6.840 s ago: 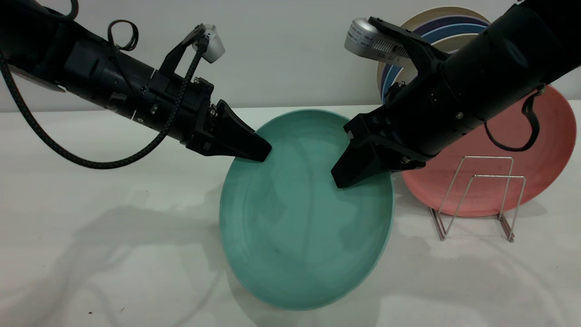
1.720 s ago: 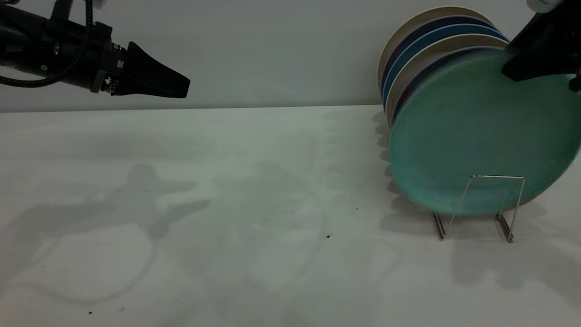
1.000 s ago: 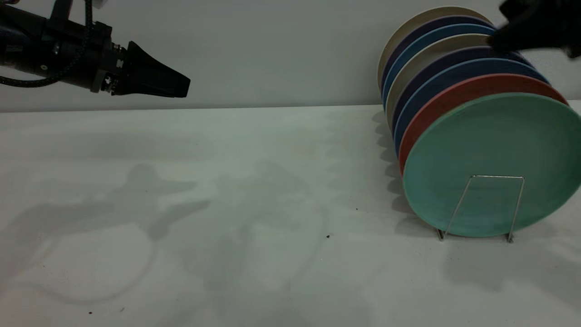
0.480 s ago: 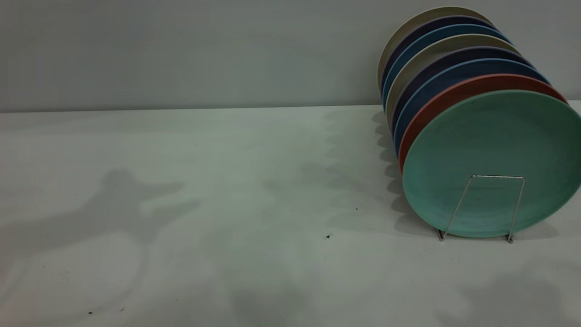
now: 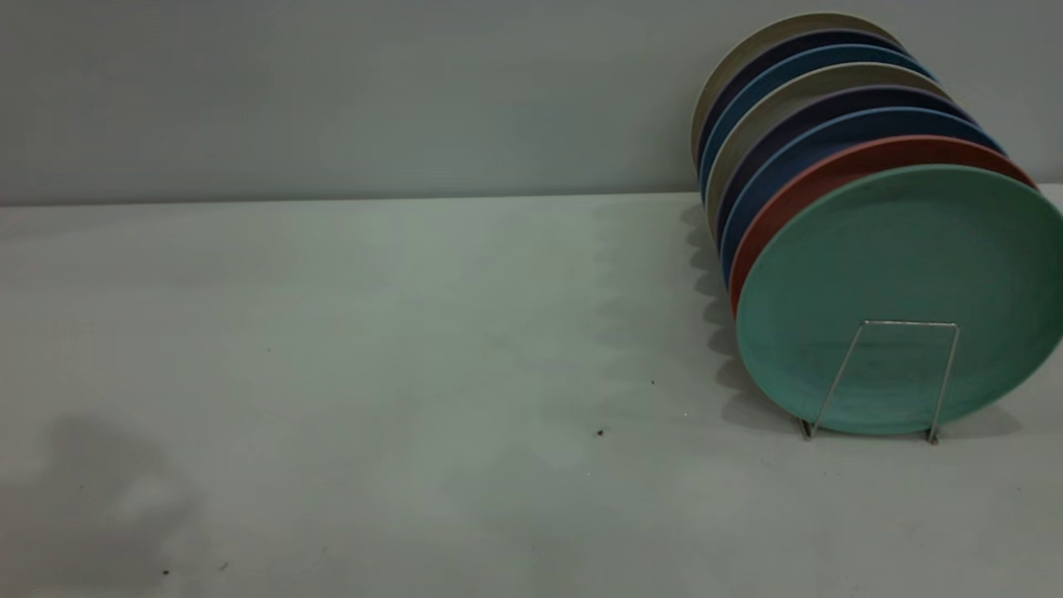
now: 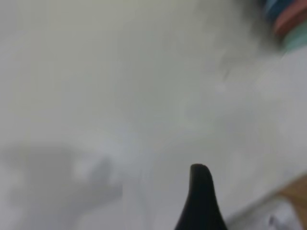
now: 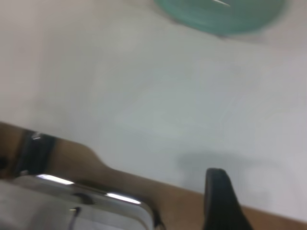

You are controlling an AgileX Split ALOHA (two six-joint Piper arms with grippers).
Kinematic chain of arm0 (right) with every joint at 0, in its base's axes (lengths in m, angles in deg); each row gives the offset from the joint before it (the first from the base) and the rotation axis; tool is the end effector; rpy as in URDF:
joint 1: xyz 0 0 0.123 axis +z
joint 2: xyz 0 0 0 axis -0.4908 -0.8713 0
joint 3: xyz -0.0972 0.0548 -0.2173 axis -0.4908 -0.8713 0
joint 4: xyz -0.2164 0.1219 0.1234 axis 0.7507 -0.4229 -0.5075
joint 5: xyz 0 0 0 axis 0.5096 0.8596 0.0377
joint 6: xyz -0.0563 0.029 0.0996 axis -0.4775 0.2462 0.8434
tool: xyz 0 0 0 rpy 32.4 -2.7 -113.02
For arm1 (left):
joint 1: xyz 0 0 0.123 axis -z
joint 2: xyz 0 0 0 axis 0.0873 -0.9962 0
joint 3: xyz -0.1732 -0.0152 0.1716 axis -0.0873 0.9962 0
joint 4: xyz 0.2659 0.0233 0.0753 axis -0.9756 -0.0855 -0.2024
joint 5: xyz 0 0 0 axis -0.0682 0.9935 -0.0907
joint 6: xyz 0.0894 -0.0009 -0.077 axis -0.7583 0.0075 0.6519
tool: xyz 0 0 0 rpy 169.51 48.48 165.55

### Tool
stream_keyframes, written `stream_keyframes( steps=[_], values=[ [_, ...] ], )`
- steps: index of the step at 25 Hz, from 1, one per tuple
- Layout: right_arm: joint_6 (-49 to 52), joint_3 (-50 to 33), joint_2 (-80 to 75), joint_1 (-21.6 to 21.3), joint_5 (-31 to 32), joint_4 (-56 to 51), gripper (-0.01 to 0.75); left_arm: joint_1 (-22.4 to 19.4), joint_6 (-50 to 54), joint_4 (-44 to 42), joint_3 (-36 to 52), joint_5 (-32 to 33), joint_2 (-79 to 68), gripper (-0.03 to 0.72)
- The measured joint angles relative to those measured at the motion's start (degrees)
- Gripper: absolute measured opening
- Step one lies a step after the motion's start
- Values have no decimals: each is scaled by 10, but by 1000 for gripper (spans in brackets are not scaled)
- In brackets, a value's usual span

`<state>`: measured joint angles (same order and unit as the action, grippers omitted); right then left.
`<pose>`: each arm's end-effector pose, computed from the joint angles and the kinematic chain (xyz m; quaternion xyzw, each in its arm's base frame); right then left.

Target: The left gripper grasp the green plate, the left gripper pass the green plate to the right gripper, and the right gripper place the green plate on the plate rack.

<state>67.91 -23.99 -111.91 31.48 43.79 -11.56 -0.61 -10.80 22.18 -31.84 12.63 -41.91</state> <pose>0.1670 0.0237 0.2939 -0.1220 0.9486 0.0517 0.2874 0.3165 -0.0186 0.3006 0.1272 0.9384 -0.1616 0.2778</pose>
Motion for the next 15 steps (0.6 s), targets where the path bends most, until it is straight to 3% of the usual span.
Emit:
stream_keyframes(
  steps=[7,11,15],
  values=[
    [33,-134,119,0,-32,56,444,0,79,-112,35,17,58,591],
    [63,-200,164,0,-60,57,444,0,94,-120,110,17,111,591],
    [107,-214,173,0,-64,80,444,0,96,-124,210,17,179,591]
  ],
)
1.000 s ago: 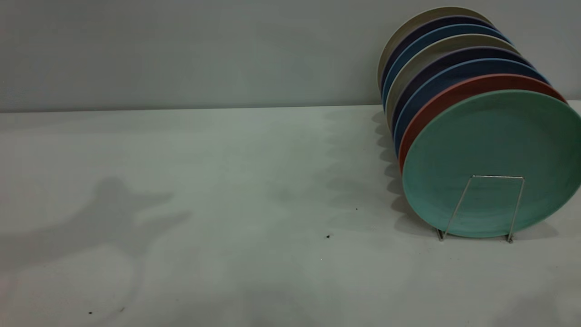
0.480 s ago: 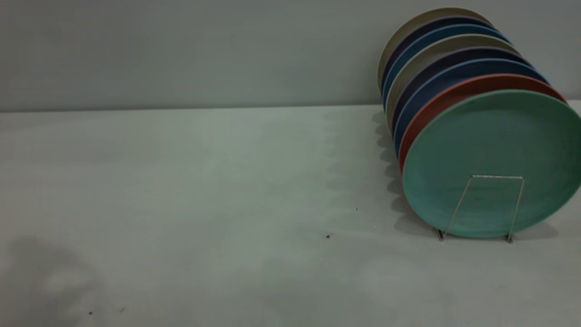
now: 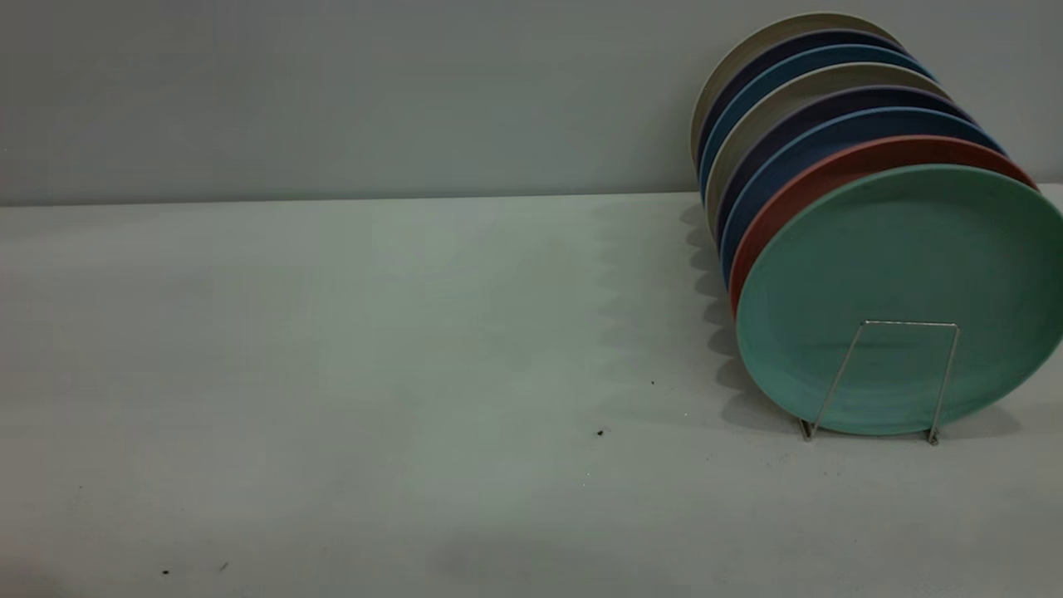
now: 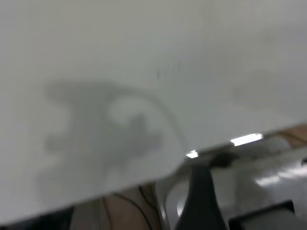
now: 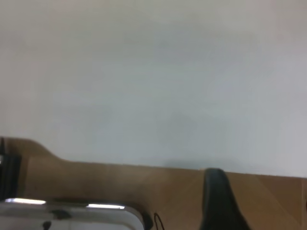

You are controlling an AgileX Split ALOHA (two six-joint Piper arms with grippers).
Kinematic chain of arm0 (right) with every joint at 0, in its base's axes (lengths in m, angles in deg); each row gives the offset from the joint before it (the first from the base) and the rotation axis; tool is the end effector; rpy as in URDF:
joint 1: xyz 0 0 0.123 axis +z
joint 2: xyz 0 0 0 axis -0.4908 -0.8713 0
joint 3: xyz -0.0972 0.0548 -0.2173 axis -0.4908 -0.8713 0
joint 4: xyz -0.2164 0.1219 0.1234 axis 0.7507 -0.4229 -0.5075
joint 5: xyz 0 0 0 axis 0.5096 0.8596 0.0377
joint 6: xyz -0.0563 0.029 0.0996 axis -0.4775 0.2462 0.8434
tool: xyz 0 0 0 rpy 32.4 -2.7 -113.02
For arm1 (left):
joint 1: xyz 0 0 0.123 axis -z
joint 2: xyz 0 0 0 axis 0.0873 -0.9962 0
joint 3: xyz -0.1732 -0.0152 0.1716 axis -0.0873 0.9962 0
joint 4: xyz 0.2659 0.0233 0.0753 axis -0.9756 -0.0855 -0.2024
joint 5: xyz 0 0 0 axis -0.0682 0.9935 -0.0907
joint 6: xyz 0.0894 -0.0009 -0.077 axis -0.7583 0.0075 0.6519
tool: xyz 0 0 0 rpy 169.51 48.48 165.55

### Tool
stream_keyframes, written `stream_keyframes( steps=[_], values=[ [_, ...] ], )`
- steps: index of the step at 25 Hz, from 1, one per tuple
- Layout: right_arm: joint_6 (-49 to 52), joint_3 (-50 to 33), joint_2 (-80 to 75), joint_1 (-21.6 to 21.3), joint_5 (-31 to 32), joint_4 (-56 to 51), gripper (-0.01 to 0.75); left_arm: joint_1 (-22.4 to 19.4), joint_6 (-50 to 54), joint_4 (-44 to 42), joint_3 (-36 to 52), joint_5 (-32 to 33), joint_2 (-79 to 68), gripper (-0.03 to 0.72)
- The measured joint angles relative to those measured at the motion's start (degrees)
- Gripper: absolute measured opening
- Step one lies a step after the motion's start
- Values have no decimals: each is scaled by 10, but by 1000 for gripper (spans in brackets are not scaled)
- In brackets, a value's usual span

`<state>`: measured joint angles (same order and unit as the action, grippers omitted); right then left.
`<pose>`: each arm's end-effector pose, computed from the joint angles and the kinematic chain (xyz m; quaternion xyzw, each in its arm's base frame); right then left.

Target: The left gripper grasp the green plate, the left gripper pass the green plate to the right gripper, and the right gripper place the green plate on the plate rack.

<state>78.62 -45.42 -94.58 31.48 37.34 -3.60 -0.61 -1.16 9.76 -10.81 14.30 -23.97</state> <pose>0.1295 0.0068 0.2201 -0.0353 0.9527 0.0088 0.3016 0.2330 -0.0055 0.2570 0.0704 0.9716 -0.0889 0.2075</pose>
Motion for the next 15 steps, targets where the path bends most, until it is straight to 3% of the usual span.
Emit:
stream_keyframes(
  steps=[7,15],
  values=[
    [51,-1,0,8,-1,36,421,0,16,-46,154,-4,136,591],
    [51,-1,0,15,-1,36,375,0,63,-86,247,-27,286,591]
  ],
)
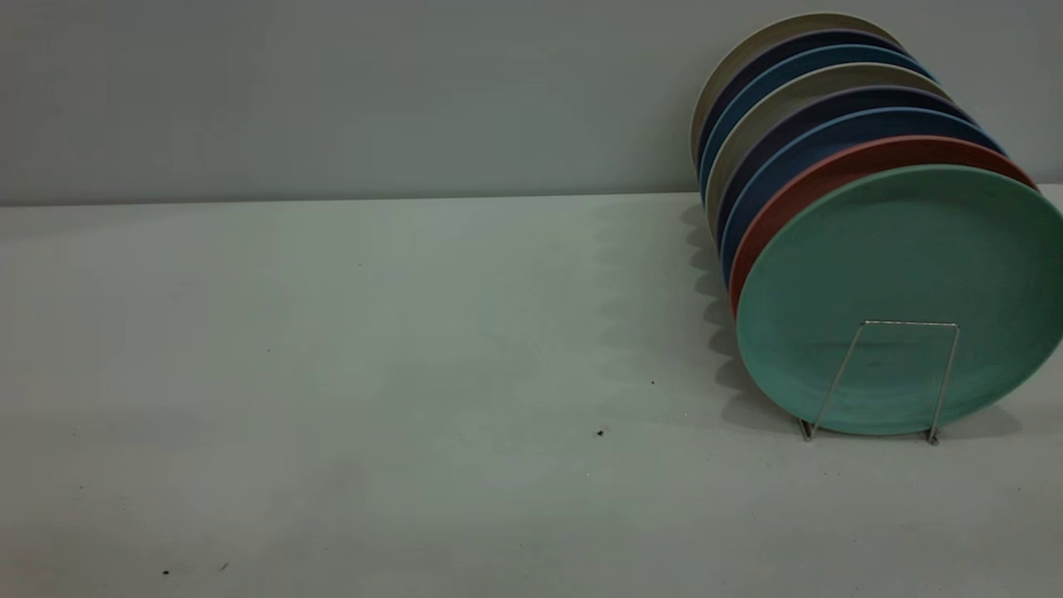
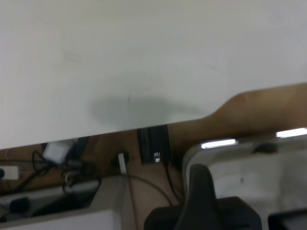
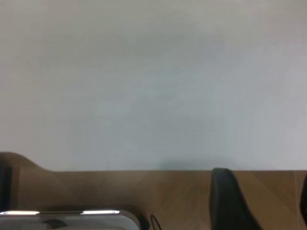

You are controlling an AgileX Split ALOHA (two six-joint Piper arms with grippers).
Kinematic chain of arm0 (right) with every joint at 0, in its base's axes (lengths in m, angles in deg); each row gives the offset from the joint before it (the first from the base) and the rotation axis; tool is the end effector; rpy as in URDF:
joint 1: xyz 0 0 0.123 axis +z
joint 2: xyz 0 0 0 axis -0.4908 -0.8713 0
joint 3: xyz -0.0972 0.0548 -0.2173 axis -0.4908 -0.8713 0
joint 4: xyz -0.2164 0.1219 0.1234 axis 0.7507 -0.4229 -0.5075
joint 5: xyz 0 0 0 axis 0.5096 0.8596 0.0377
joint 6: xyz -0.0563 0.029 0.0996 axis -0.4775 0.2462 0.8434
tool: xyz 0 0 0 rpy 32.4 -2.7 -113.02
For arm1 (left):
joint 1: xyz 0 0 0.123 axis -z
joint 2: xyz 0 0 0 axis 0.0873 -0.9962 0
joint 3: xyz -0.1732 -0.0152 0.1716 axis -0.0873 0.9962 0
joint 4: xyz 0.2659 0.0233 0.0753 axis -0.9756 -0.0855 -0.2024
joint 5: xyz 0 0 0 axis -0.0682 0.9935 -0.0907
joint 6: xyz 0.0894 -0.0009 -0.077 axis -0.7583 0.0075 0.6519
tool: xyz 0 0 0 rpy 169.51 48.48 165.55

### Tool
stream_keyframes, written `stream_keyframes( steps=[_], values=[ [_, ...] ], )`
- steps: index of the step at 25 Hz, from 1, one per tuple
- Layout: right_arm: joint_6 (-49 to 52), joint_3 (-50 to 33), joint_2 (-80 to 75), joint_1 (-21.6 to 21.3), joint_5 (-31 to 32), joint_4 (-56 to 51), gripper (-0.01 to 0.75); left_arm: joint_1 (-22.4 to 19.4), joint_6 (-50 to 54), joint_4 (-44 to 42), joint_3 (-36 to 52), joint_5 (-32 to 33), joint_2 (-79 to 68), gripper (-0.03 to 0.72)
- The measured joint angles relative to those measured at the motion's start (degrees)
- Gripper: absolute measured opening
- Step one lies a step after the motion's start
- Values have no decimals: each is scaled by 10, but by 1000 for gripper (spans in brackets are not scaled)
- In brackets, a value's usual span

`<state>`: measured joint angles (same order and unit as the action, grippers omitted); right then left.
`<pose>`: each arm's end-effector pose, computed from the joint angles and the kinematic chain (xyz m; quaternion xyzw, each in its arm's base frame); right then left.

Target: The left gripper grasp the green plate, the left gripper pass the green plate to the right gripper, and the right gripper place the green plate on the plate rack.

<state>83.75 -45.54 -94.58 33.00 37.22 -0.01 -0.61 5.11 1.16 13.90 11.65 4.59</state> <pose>0.1299 0.0036 0.2196 -0.0098 0.9532 -0.0046 0.3023 0.1445 0.0021 0.2078 0.0333 0.9680 -0.0199 0.2479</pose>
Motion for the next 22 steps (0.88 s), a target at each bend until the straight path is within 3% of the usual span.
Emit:
stream_keyframes(
  steps=[13,22],
  values=[
    [1,0,13,-2,0,0,280,19,17,0,4,1,253,591],
    [1,0,190,-8,2,0,239,19,17,1,4,9,322,591]
  ],
)
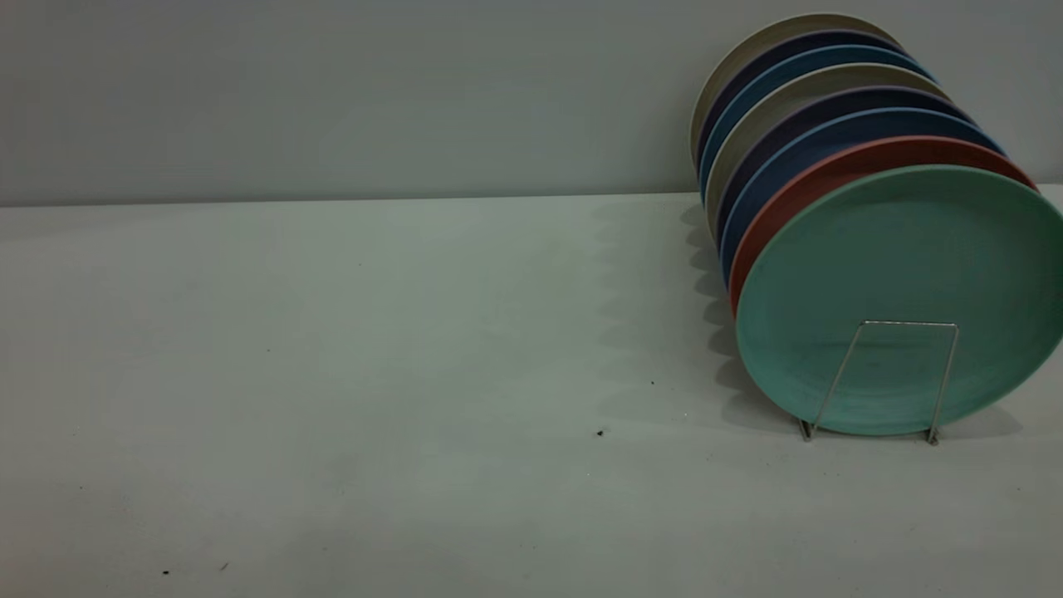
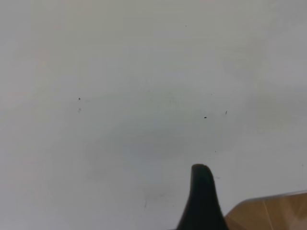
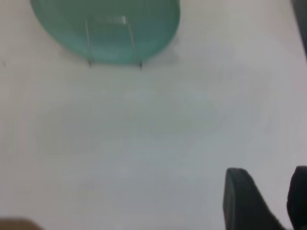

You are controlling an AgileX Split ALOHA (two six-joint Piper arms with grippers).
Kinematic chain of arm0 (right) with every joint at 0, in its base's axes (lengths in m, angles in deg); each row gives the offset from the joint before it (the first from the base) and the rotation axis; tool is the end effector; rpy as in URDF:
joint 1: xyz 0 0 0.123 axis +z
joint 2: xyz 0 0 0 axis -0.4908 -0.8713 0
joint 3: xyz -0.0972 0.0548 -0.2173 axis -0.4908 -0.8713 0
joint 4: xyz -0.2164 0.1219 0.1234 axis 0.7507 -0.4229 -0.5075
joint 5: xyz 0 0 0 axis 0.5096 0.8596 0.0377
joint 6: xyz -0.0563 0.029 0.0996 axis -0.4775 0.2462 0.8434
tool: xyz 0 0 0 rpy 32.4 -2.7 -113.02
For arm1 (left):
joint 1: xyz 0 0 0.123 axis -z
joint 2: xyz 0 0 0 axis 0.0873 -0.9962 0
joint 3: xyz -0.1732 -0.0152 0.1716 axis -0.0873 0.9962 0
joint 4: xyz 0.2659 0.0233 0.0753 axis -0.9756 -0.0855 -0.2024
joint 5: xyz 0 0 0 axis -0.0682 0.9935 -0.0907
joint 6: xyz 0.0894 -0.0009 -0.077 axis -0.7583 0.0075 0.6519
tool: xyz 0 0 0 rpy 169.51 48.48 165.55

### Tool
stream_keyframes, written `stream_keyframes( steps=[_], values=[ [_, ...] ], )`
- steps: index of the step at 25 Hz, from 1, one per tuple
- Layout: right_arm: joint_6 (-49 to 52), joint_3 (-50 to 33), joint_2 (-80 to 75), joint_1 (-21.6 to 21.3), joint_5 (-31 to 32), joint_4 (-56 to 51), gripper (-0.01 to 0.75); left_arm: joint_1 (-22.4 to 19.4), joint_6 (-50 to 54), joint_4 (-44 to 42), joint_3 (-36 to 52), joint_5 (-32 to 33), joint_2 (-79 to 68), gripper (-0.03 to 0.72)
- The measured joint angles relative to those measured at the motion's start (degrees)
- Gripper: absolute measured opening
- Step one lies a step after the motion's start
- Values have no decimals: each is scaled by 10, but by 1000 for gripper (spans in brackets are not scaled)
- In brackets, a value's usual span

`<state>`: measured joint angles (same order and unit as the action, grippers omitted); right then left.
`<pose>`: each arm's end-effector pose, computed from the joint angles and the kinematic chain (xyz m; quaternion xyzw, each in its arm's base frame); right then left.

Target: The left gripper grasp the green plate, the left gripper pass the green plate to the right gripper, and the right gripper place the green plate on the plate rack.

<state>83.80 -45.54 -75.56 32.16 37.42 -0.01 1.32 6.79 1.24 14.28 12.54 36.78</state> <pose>0.0911 -0.0002 0.2563 0.0012 0.8911 0.0005 0.4539 0.0771 -0.0073 0.2678 0.0467 0.8676 -0.0013 0.4951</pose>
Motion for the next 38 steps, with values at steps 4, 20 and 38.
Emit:
stream_keyframes(
  steps=[4,20,38],
  values=[
    [0,0,46,0,6,0,239,1,0,1,0,1,0,591],
    [0,0,46,0,6,0,239,23,2,1,0,1,0,591],
    [0,0,46,0,6,0,239,23,2,1,0,1,0,591]
  ],
)
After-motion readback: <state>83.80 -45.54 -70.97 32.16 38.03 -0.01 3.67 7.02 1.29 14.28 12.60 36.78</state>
